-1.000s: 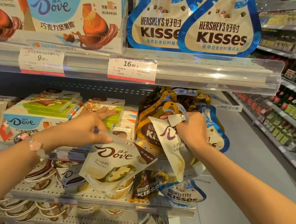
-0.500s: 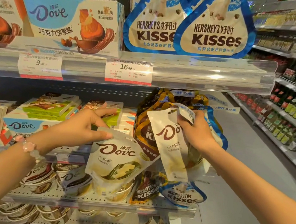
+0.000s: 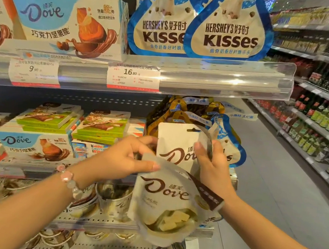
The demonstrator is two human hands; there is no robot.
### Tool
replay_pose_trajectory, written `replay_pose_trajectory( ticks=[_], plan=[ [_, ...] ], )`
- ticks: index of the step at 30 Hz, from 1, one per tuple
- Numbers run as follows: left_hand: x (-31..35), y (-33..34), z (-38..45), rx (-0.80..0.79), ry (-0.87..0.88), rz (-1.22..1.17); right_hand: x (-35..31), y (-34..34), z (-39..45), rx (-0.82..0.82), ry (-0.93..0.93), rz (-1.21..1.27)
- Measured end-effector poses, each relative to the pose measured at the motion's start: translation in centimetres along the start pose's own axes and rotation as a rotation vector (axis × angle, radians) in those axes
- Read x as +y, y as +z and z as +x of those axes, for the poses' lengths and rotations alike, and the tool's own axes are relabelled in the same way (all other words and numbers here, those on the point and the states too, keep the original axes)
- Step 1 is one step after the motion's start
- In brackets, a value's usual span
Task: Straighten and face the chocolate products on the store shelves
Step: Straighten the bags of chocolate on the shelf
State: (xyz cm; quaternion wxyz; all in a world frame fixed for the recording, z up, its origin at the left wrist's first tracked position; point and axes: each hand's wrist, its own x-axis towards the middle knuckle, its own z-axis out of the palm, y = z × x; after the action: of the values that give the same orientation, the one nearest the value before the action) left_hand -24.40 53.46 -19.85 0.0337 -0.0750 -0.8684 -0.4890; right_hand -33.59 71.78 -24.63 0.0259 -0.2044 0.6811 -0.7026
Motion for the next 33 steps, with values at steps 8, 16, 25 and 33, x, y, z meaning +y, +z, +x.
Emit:
replay_pose_trajectory(
  ticks=[8,16,25,33],
  plan=[
    [0.1,2.4,1.4,0.117,-0.076,-0.092,-1.1,-1.3,-0.8,-0.304,0.140,0.157],
    [-0.2,1.2,1.4,0.201,-0.101,-0.044,0.8,-5.2,2.5,0.197,-0.141,-0.148],
    [1.1,0.4,1.5,0.166,-0.084,0.089,3.0,-6.7,8.4,0.147,-0.031,-0.895],
    [1.4,0.4,1.2,0.081,-0.031,0.066,2.3,-7.2,8.4,0.064,0.044,-0.677]
  ],
)
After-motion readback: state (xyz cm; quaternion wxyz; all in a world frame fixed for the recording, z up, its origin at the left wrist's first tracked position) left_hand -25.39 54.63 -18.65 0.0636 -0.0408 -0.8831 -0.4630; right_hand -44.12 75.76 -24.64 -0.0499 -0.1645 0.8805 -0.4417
